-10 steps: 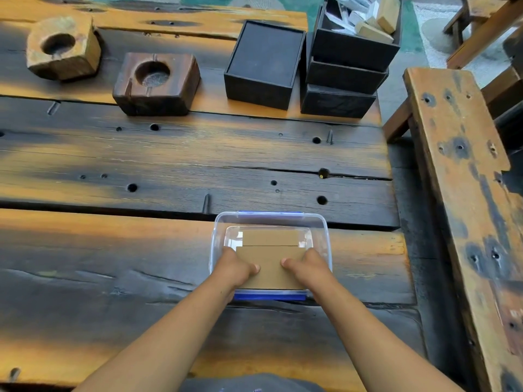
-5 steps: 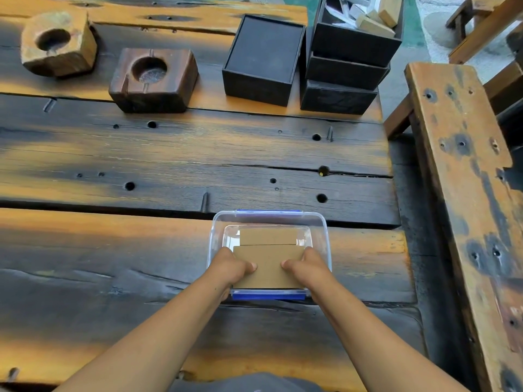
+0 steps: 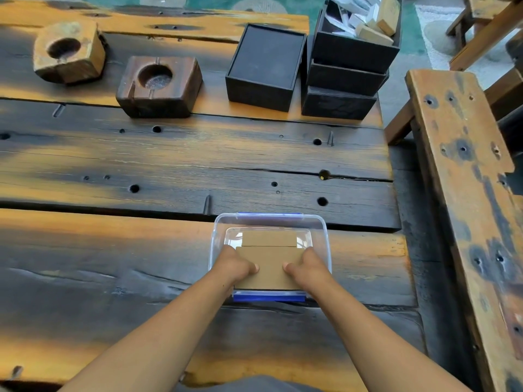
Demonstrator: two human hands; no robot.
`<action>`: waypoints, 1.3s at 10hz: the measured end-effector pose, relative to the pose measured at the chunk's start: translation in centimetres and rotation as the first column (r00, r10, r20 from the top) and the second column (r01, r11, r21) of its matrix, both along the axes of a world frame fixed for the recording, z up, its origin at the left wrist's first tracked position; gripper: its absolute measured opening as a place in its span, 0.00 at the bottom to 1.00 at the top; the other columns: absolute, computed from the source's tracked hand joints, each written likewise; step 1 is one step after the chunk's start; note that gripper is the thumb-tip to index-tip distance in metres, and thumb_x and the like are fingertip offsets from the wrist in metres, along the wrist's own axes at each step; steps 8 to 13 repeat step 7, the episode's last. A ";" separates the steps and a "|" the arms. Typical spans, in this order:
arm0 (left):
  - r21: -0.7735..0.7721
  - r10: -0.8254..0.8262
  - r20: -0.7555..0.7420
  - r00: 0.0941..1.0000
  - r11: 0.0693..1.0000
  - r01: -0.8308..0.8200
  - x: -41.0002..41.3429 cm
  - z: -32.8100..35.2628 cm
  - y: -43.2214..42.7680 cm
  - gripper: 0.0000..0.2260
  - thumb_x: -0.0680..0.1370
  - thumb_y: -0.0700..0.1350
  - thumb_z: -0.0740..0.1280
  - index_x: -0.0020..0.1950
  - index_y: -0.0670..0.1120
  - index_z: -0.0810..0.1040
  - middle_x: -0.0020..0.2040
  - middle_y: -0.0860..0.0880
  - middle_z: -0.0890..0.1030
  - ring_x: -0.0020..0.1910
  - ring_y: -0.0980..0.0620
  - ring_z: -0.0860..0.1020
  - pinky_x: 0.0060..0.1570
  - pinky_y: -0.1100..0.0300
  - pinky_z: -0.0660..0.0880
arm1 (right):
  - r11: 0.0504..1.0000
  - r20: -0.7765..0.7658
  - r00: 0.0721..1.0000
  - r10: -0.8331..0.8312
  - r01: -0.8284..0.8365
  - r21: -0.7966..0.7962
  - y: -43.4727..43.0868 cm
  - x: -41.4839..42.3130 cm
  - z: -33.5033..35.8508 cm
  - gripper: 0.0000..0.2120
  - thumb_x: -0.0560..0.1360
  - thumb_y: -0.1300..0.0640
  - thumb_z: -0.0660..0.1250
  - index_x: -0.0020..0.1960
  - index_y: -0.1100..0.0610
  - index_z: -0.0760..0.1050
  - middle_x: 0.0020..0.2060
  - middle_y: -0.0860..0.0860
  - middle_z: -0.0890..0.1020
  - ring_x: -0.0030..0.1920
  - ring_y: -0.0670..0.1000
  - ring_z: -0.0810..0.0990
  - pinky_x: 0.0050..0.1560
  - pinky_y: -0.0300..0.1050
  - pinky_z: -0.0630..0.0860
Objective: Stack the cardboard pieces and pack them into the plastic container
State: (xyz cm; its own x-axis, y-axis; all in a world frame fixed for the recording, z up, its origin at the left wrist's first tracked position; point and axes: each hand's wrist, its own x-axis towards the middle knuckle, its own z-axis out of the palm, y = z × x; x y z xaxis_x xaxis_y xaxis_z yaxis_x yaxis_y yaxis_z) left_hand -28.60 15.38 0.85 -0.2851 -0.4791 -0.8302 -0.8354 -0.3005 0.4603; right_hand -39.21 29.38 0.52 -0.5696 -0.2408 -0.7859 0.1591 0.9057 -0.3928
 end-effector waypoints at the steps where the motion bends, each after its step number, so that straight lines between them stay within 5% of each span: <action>1: -0.035 -0.019 0.017 1.000 0.999 0.019 -0.1 -0.1 0.3 0.26 0.68 0.40 0.77 0.62 0.43 0.70 0.57 0.43 0.79 0.54 0.43 0.78 0.52 0.53 0.77 | 1.000 0.008 1.000 0.015 -0.015 0.018 -0.4 -0.2 0.2 0.37 0.76 0.50 0.68 0.77 0.63 0.53 0.67 0.59 0.74 0.66 0.59 0.74 0.66 0.52 0.72; 4: -0.198 -0.093 0.098 0.991 0.974 0.111 -0.2 1.6 1.9 0.26 0.72 0.45 0.76 0.64 0.42 0.69 0.61 0.42 0.78 0.56 0.43 0.77 0.55 0.54 0.75 | 1.000 -0.127 0.992 0.026 -0.024 0.017 -0.4 0.9 1.3 0.42 0.77 0.51 0.67 0.78 0.64 0.45 0.68 0.60 0.74 0.66 0.60 0.74 0.64 0.50 0.71; 7: -0.459 -0.264 -0.092 0.960 0.867 0.195 3.7 8.6 0.2 0.23 0.73 0.47 0.73 0.65 0.45 0.73 0.56 0.45 0.82 0.53 0.47 0.79 0.47 0.57 0.73 | 0.985 -0.424 0.905 0.015 -0.087 -0.152 2.4 3.3 7.2 0.18 0.75 0.53 0.66 0.62 0.58 0.74 0.58 0.56 0.80 0.54 0.55 0.78 0.47 0.44 0.71; 13: -0.459 -0.264 -0.092 0.960 0.867 0.195 3.7 8.6 0.2 0.23 0.73 0.47 0.73 0.65 0.45 0.73 0.56 0.45 0.82 0.53 0.47 0.79 0.47 0.57 0.73 | 0.985 -0.424 0.905 0.015 -0.087 -0.152 2.4 3.3 7.2 0.18 0.75 0.53 0.66 0.62 0.58 0.74 0.58 0.56 0.80 0.54 0.55 0.78 0.47 0.44 0.71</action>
